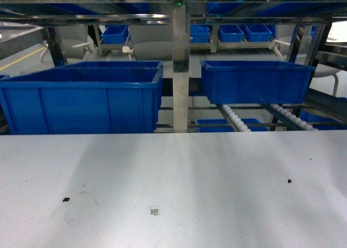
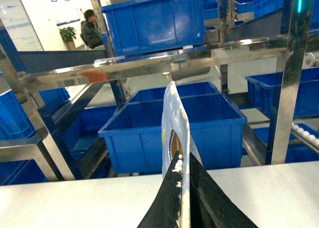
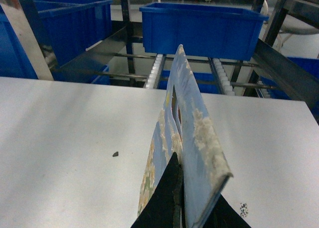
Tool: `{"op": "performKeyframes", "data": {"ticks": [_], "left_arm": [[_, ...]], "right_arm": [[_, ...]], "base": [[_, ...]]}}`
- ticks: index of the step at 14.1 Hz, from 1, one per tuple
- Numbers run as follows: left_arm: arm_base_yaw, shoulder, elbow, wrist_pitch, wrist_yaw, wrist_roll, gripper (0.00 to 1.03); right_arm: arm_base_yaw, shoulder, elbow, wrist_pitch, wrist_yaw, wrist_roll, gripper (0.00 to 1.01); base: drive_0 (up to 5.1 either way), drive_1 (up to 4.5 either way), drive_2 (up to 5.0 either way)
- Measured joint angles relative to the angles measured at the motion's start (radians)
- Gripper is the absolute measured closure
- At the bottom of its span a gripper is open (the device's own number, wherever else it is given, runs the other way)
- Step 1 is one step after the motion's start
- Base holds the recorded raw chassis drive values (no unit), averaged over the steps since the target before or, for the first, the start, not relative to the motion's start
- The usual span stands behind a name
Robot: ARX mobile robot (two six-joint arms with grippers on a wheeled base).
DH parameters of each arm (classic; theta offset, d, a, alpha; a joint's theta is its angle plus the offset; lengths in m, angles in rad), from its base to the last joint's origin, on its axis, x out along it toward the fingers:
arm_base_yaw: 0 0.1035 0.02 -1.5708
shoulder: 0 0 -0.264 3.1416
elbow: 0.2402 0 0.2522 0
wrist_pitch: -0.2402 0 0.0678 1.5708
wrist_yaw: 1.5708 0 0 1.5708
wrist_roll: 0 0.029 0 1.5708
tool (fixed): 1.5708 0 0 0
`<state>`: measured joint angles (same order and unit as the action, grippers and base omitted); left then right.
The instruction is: Move flower gift bag to table near conveyor
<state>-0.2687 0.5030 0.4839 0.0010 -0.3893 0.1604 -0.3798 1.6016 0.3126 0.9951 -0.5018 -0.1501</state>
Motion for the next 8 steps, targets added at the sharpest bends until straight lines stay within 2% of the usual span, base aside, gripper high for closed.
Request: {"op": "performKeyframes", "data": {"ticks": [1, 2, 4, 6, 8], "left_arm": [[0.0, 0.0, 0.0, 0.0, 0.0, 0.0, 1.01], [0.0, 0.0, 0.0, 0.0, 0.0, 0.0, 1.01], [0.0, 0.0, 0.0, 0.0, 0.0, 0.0, 1.01], [0.0, 0.0, 0.0, 0.0, 0.0, 0.0, 1.01], [0.0, 0.0, 0.0, 0.0, 0.0, 0.0, 1.01]], "right_arm": [[0.023, 0.035, 0.01, 0.002, 0.026, 0.002, 0.99], [0.066, 0.048, 0.031, -0.026, 0.057, 0.012, 0.99], [0.133, 0.062, 0.08, -0.08, 0.059, 0.034, 0.99], [0.148, 0.088, 0.09, -0.09, 0.067, 0.041, 0.99], [0.147, 0.134, 0.091, -0.065, 0.07, 0.032, 0.99]], "base": [[0.0, 0.0, 0.0], [0.0, 0.0, 0.0], [0.0, 0.0, 0.0], [0.0, 0.0, 0.0], [0.0, 0.0, 0.0]]}}
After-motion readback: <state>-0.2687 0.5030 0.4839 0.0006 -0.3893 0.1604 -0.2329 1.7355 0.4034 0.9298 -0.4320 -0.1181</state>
